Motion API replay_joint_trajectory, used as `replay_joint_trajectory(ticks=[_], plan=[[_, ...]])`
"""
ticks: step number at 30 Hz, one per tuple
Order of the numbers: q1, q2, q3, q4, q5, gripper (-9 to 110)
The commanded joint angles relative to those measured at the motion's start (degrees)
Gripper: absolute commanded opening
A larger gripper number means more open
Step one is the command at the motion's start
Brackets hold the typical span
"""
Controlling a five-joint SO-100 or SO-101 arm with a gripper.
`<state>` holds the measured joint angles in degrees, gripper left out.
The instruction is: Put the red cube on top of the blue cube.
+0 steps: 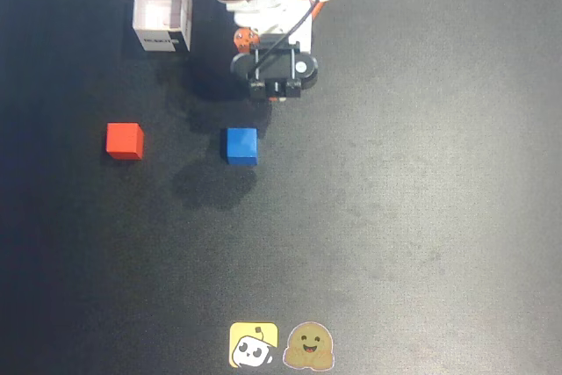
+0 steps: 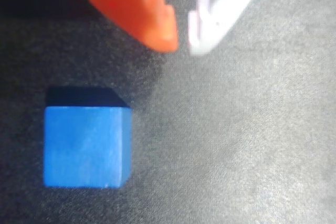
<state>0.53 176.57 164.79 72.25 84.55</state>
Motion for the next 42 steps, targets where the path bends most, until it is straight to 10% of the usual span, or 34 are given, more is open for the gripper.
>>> replay_joint_trajectory(ticks=[1,42], plan=[[-0.2,0.6,-0.5,-1.1,0.4,0],[10.0,-34.8,-31.1,0.4,3.0,16]])
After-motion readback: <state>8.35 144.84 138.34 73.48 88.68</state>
